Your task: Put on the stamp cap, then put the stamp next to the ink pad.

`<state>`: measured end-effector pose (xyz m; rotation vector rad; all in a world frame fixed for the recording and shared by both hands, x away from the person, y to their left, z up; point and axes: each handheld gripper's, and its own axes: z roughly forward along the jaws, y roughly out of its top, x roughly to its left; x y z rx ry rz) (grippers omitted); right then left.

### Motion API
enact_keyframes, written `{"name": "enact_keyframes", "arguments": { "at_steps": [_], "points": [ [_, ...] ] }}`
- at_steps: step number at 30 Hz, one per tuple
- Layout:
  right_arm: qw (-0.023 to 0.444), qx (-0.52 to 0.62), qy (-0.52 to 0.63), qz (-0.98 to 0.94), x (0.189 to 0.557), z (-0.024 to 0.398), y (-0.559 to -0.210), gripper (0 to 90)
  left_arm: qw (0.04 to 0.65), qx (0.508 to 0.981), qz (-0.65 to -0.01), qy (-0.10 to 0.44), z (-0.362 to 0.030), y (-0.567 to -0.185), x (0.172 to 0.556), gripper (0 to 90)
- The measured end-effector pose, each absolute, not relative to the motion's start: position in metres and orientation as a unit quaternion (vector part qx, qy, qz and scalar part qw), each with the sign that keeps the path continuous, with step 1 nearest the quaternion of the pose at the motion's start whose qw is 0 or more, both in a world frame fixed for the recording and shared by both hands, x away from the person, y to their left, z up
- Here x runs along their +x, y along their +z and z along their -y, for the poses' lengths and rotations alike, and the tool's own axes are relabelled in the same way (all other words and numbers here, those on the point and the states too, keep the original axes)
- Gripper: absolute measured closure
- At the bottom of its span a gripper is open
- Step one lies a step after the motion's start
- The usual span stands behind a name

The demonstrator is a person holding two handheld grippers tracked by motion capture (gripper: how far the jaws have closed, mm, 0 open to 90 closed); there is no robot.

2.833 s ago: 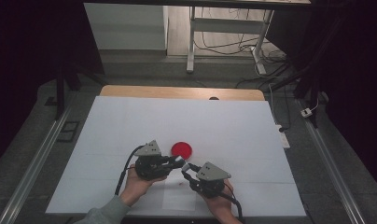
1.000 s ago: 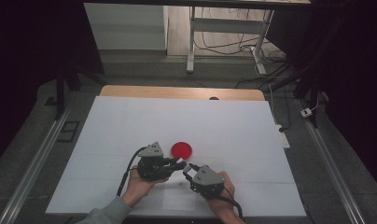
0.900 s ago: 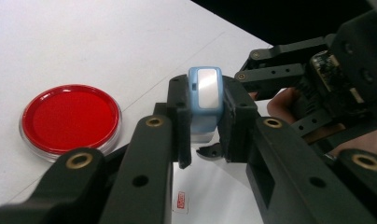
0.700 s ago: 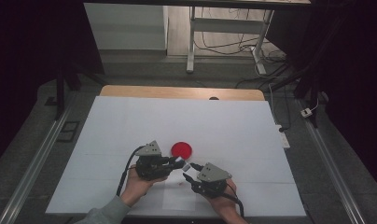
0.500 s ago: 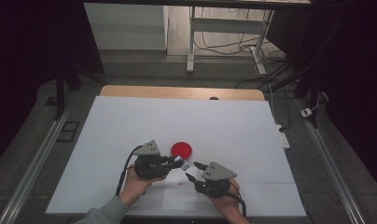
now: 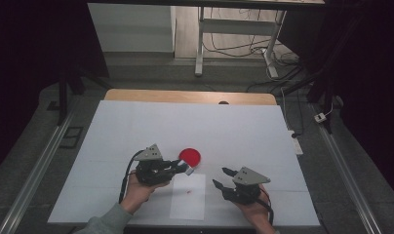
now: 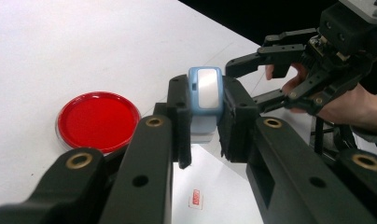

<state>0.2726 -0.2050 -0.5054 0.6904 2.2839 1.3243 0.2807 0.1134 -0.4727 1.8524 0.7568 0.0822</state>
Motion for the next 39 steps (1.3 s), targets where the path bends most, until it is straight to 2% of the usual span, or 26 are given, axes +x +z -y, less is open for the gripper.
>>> {"name": "enact_keyframes", "arguments": {
  "at_steps": [16, 39],
  "points": [
    [0.217, 0.285, 0.462, -0.811, 0.274, 0.261, -0.504, 44.5, 0.536, 0.776, -0.327, 0.062, -0.13, -0.467, 0.28, 75.8],
    [0.222, 0.289, 0.459, -0.81, 0.275, 0.266, -0.504, 45.2, 0.507, 0.782, -0.349, 0.094, -0.144, -0.472, 0.29, 75.8]
  ]
}}
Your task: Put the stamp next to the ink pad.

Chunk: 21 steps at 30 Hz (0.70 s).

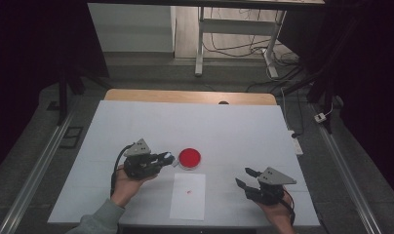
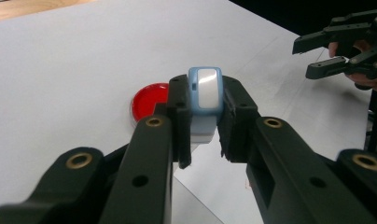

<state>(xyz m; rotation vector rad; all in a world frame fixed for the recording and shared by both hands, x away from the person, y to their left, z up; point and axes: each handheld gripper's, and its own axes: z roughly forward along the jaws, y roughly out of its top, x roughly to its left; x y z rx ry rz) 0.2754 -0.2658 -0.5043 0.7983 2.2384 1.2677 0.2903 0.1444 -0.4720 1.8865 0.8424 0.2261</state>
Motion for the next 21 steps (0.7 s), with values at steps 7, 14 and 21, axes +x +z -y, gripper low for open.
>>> {"name": "enact_keyframes", "arguments": {
  "at_steps": [7, 14, 21],
  "points": [
    [0.223, 0.291, 0.457, -0.811, 0.276, 0.266, -0.505, 45.1, 0.495, 0.784, -0.36, 0.1, -0.148, -0.477, 0.297, 75.8],
    [0.223, 0.291, 0.455, -0.811, 0.276, 0.265, -0.506, 44.8, 0.468, 0.794, -0.372, 0.107, -0.147, -0.487, 0.307, 75.7],
    [0.22, 0.291, 0.454, -0.813, 0.277, 0.264, -0.507, 44.3, 0.435, 0.809, -0.378, 0.12, -0.144, -0.497, 0.315, 75.7]
  ]
}}
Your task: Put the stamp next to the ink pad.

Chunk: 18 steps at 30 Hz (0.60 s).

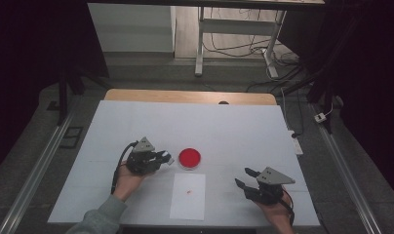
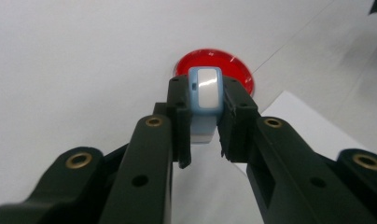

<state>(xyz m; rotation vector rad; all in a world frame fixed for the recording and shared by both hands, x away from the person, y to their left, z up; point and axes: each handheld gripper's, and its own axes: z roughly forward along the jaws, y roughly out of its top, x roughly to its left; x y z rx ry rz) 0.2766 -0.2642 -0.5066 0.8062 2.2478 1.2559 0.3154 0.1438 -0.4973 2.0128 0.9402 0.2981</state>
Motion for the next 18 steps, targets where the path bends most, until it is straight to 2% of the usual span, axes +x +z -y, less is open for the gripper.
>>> {"name": "enact_keyframes", "arguments": {
  "at_steps": [18],
  "points": [
    [0.219, 0.294, 0.451, -0.813, 0.277, 0.264, -0.507, 43.4, 0.38, 0.835, -0.38, 0.122, -0.138, -0.514, 0.324, 75.1]
  ]
}}
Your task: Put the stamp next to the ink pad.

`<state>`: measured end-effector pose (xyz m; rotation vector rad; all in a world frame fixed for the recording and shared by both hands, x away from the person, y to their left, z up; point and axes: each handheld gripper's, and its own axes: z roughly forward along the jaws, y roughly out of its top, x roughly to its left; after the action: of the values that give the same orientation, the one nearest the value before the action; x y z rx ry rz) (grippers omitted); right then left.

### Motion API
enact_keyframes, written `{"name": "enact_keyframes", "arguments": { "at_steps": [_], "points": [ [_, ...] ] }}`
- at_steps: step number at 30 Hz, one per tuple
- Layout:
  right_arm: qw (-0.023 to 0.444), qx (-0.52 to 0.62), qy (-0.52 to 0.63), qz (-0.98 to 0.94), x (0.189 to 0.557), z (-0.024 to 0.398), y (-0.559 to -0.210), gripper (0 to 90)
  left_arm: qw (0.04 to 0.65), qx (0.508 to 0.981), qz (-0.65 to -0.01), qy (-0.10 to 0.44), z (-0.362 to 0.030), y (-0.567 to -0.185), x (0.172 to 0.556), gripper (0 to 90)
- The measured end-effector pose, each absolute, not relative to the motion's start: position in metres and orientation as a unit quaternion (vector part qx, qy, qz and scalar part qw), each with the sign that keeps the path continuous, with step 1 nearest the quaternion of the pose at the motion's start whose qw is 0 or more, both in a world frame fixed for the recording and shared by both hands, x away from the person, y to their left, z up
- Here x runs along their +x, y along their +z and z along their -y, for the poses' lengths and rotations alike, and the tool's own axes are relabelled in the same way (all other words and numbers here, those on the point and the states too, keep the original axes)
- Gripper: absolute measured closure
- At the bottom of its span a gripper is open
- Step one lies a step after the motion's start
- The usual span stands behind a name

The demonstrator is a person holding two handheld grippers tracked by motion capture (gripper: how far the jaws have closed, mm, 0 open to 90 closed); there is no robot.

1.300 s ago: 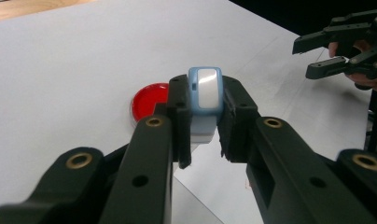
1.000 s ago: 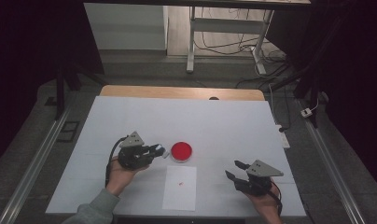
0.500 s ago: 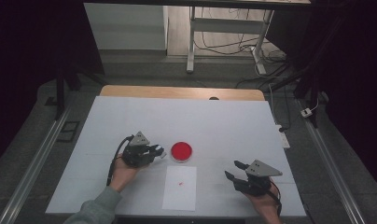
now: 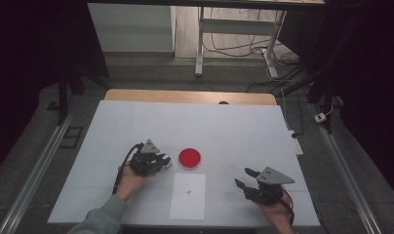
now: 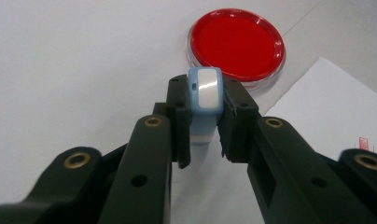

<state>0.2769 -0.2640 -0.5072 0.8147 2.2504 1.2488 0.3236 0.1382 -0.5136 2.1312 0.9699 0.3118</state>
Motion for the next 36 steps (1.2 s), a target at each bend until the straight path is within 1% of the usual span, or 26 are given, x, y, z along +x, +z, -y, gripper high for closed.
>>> {"name": "enact_keyframes", "arguments": {
  "at_steps": [9, 18, 23, 25, 29, 36],
  "points": [
    [0.218, 0.293, 0.45, -0.815, 0.277, 0.263, -0.508, 43.2, 0.378, 0.836, -0.378, 0.122, -0.137, -0.515, 0.324, 74.2],
    [0.219, 0.292, 0.449, -0.816, 0.277, 0.262, -0.508, 43.2, 0.388, 0.832, -0.378, 0.119, -0.137, -0.515, 0.324, 57.9],
    [0.217, 0.291, 0.452, -0.815, 0.277, 0.263, -0.507, 43.2, 0.406, 0.82, -0.382, 0.128, -0.141, -0.51, 0.319, 43.1],
    [0.219, 0.292, 0.452, -0.814, 0.277, 0.264, -0.507, 43.2, 0.413, 0.817, -0.379, 0.136, -0.145, -0.508, 0.315, 38.7],
    [0.22, 0.288, 0.452, -0.815, 0.279, 0.267, -0.508, 43.2, 0.433, 0.809, -0.375, 0.133, -0.156, -0.505, 0.305, 34.6],
    [0.224, 0.292, 0.448, -0.815, 0.284, 0.277, -0.511, 43.3, 0.448, 0.805, -0.366, 0.131, -0.169, -0.498, 0.288, 31.8]
  ]
}}
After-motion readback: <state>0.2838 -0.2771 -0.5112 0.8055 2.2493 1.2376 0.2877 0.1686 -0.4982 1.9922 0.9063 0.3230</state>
